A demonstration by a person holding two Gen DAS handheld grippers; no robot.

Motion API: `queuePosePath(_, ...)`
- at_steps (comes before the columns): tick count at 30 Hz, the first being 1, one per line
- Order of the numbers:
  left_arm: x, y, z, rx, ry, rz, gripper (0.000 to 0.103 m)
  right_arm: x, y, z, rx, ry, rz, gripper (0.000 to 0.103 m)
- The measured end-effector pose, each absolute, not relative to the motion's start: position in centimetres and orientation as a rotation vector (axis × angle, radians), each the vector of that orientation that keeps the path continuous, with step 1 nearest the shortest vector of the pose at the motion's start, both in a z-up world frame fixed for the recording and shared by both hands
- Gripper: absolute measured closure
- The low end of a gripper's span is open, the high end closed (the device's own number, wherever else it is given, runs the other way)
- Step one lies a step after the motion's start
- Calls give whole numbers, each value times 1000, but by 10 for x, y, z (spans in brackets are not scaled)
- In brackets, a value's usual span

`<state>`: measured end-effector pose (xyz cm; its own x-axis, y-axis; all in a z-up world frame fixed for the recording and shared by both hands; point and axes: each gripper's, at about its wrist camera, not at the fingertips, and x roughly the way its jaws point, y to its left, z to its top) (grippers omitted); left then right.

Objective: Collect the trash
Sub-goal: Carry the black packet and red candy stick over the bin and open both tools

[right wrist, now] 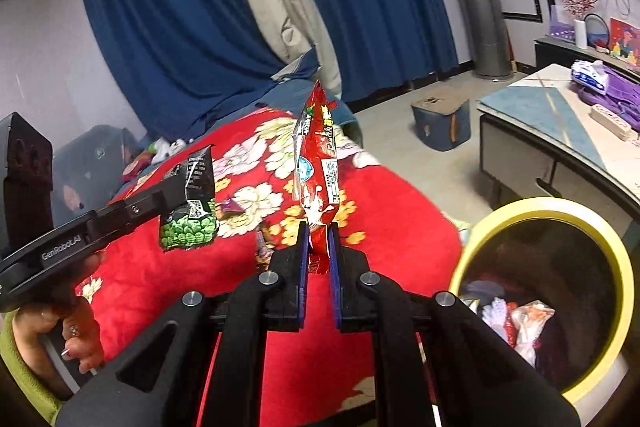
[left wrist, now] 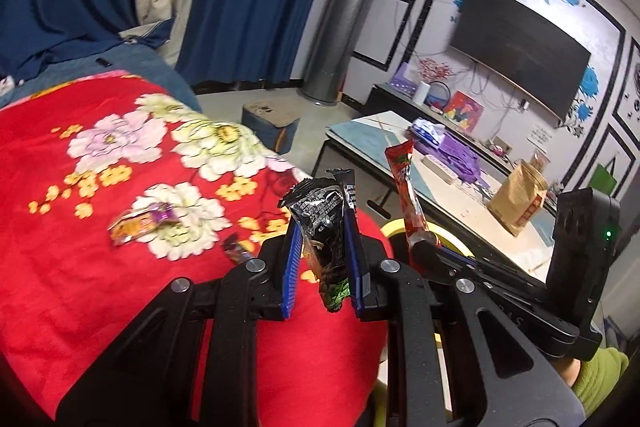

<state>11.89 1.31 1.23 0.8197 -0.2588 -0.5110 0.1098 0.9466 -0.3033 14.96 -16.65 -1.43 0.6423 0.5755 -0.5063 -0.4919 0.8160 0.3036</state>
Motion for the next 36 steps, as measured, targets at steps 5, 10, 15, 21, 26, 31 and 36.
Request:
queuePosePath(5,122,-5,15,-242,573,-231,89,150,-183,-12,158,611,576,94)
queuePosePath(10,126,-20,17,-218,569,-262,89,152,-198,-13,168,603,540,94)
queuePosePath(15,129,-32,15,-199,568,-283,89,155,-215,-15,180,600,506,94)
queuePosePath(21,132,-45,11,-184,573,-308,89,157,-234,-19,191,596,460,94)
queuePosePath(26,136,-62,7,-162,582,-336,88,160,-254,-26,206,603,411,94)
queuePosePath(31,140,-82,3,-135,594,-369,88,163,-273,-36,217,620,360,94)
queuePosePath(36,145,-103,-1,-107,608,-402,88,163,-294,-47,231,638,315,94)
